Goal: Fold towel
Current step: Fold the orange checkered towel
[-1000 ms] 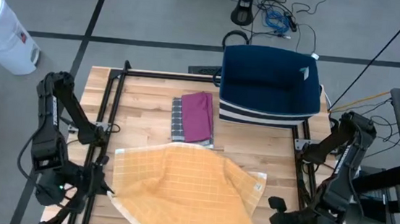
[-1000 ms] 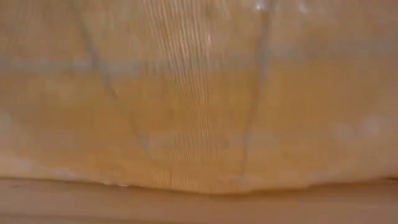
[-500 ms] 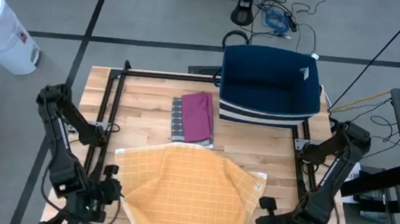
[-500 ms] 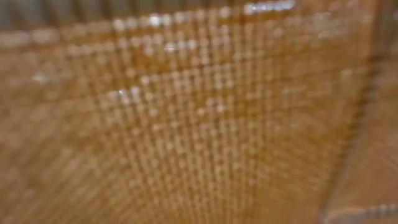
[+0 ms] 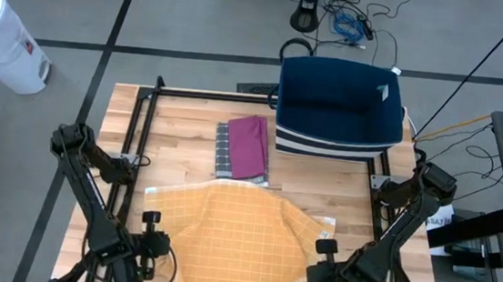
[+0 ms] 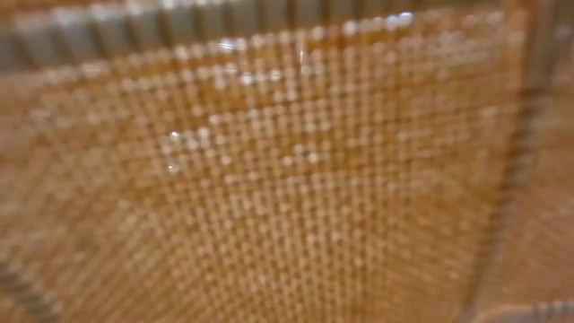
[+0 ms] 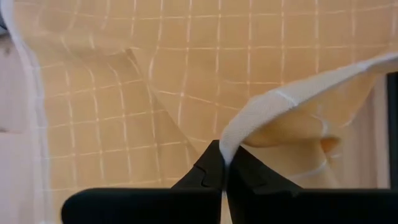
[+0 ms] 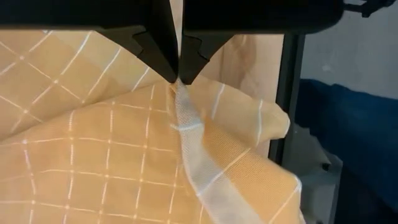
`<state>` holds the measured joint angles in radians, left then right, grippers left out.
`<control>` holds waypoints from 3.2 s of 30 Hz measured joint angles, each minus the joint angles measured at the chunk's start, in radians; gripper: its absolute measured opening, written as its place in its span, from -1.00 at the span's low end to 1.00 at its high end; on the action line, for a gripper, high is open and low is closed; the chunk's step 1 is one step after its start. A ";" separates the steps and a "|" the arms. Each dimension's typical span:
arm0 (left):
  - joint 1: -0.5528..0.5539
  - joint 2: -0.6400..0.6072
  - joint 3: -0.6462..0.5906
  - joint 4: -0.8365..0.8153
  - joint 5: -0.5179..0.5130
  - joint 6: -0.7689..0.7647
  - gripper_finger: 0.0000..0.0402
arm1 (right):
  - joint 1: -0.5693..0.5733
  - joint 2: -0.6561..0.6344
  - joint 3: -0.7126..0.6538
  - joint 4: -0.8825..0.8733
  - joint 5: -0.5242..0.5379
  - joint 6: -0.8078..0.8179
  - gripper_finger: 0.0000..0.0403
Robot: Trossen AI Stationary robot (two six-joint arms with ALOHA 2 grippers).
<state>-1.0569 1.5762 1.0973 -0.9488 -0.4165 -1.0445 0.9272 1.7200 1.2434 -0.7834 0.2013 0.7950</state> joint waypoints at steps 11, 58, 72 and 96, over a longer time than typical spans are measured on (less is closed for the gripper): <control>-0.029 0.007 0.000 0.008 -0.023 -0.129 -0.93 | -0.001 -0.005 0.000 -0.008 0.006 0.002 -1.00; -0.227 0.006 0.000 0.104 0.358 -0.597 0.07 | -0.030 -0.005 0.000 -0.581 -0.063 0.290 -1.00; -0.079 0.006 0.000 -0.034 0.138 -0.385 0.07 | -0.064 -0.013 -0.010 -0.734 0.158 0.394 -0.97; 0.211 0.007 0.000 0.089 0.075 0.217 0.07 | -0.090 -0.058 -0.009 0.021 0.499 -0.058 0.25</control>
<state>-0.8464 1.5829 1.0973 -0.8596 -0.3420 -0.8270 0.8376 1.6616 1.2346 -0.7620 0.7000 0.7370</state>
